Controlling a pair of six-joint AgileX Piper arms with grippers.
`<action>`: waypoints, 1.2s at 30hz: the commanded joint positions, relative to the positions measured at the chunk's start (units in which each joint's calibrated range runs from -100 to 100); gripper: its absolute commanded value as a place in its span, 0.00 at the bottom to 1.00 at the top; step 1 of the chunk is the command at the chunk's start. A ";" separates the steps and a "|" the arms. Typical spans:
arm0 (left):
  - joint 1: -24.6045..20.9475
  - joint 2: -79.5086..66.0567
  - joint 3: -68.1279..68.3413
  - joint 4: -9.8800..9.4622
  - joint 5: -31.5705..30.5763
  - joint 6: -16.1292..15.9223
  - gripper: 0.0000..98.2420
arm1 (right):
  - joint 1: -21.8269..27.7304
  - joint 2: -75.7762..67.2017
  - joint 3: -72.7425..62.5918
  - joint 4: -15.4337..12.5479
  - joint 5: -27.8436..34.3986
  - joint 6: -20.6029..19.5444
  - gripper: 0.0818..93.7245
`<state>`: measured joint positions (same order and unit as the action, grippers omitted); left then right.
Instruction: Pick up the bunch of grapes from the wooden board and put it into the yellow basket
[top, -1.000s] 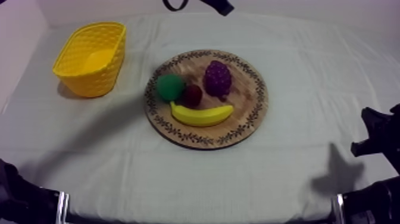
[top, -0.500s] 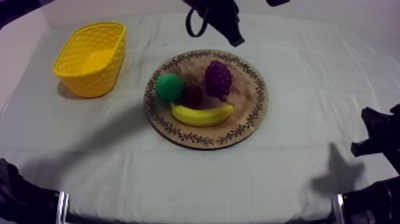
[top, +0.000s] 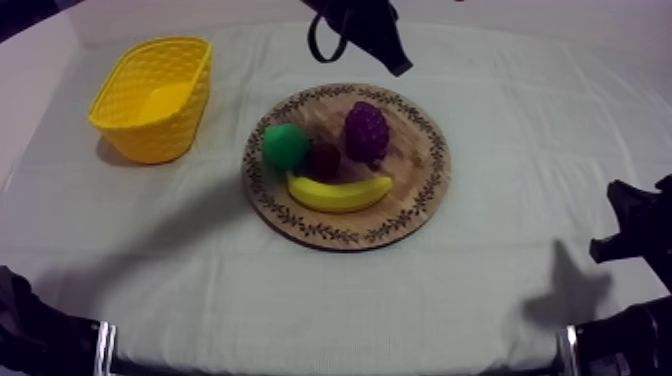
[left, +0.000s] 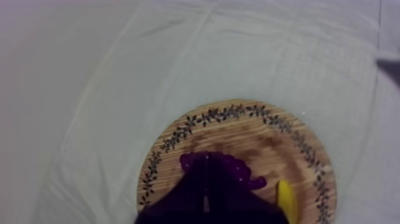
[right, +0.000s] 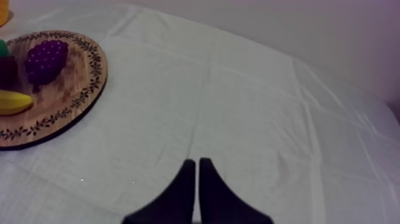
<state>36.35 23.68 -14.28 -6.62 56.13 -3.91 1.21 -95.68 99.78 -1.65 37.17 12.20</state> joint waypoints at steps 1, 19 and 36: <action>-0.03 -0.20 0.60 -0.35 -1.25 4.40 0.00 | 0.01 0.00 -0.01 0.02 0.00 -0.01 0.00; -1.30 -0.17 -1.89 0.59 19.32 30.85 0.00 | 0.01 0.00 -0.01 0.02 0.00 -0.01 0.00; -1.77 0.57 -4.95 2.53 28.29 31.15 0.00 | 0.01 0.00 -0.01 0.02 0.00 -0.01 0.00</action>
<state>34.57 24.23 -19.37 -4.04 84.35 27.34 1.21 -95.68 99.78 -1.65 37.17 12.17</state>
